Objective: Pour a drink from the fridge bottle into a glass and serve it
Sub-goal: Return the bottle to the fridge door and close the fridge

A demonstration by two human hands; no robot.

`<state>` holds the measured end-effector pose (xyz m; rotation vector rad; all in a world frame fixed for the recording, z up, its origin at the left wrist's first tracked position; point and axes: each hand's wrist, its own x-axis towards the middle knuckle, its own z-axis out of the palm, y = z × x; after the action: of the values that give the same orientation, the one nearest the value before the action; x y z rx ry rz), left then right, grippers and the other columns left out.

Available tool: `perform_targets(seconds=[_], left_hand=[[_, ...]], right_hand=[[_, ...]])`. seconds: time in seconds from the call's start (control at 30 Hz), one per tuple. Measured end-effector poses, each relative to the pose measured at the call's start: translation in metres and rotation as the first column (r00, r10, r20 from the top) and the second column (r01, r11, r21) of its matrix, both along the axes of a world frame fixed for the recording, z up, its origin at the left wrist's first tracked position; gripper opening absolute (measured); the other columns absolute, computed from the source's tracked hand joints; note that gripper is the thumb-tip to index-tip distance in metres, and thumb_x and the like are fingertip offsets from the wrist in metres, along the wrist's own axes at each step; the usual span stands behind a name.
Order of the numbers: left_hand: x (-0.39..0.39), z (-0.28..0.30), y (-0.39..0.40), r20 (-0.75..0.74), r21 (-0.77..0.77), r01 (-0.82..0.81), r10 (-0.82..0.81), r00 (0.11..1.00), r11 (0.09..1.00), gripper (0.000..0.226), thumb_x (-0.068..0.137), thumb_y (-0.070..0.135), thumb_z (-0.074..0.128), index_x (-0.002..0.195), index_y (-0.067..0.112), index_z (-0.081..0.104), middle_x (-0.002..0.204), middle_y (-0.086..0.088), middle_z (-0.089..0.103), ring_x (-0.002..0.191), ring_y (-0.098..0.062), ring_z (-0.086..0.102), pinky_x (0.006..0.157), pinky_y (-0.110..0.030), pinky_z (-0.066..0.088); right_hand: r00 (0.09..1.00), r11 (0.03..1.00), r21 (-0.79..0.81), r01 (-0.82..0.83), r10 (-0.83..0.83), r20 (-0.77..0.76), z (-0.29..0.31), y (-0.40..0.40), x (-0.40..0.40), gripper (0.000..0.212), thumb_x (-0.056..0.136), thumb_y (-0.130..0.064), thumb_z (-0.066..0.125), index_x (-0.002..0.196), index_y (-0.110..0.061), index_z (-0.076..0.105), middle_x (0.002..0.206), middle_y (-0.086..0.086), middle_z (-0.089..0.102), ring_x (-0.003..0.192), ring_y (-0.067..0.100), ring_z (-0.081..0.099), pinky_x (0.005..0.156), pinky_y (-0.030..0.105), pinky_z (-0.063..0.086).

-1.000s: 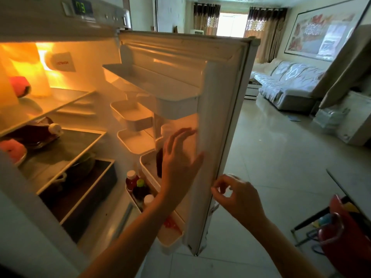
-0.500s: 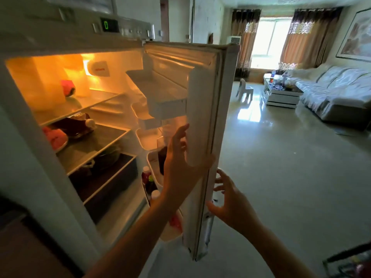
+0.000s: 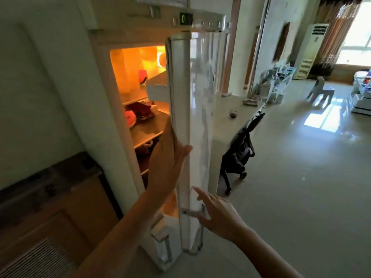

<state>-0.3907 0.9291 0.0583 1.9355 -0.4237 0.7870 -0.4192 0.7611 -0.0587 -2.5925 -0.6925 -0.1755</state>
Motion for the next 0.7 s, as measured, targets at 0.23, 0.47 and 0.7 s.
perform_targets(seconds=[0.23,0.47,0.7], left_hand=[[0.02,-0.01,0.062,0.272,0.301,-0.368,0.29,0.917,0.88,0.079,0.086,0.029,0.064,0.144,-0.005,0.022,0.147,-0.018,0.037,0.131,-0.019,0.043,0.102,-0.038,0.045],[0.051,-0.029,0.118,0.453,0.455,-0.71,0.546,0.704,0.538,0.078,0.09,0.049,0.054,0.149,0.017,0.013,0.154,-0.001,0.017,0.144,-0.02,0.013,0.111,-0.049,0.028],[0.076,-0.029,0.148,0.463,0.444,-0.725,0.558,0.689,0.527,0.071,0.091,0.051,0.051,0.146,0.015,0.024,0.151,-0.001,0.032,0.133,-0.025,0.037,0.102,-0.044,0.038]], right_hand=[[0.997,0.991,-0.106,-0.081,0.082,0.003,-0.011,0.066,0.042,0.043,0.087,-0.035,0.053,0.128,-0.03,0.043,0.114,-0.008,0.062,0.1,0.01,0.058,0.08,0.024,0.039],[0.994,0.982,-0.159,-0.101,0.094,-0.045,-0.007,0.125,0.078,0.031,0.089,-0.028,0.047,0.118,-0.024,0.057,0.118,-0.005,0.062,0.102,0.013,0.058,0.085,0.031,0.046],[0.993,0.981,-0.16,-0.105,0.095,-0.072,-0.007,0.153,0.093,0.028,0.088,-0.028,0.05,0.114,-0.025,0.059,0.115,-0.007,0.06,0.1,0.013,0.055,0.081,0.028,0.046]])
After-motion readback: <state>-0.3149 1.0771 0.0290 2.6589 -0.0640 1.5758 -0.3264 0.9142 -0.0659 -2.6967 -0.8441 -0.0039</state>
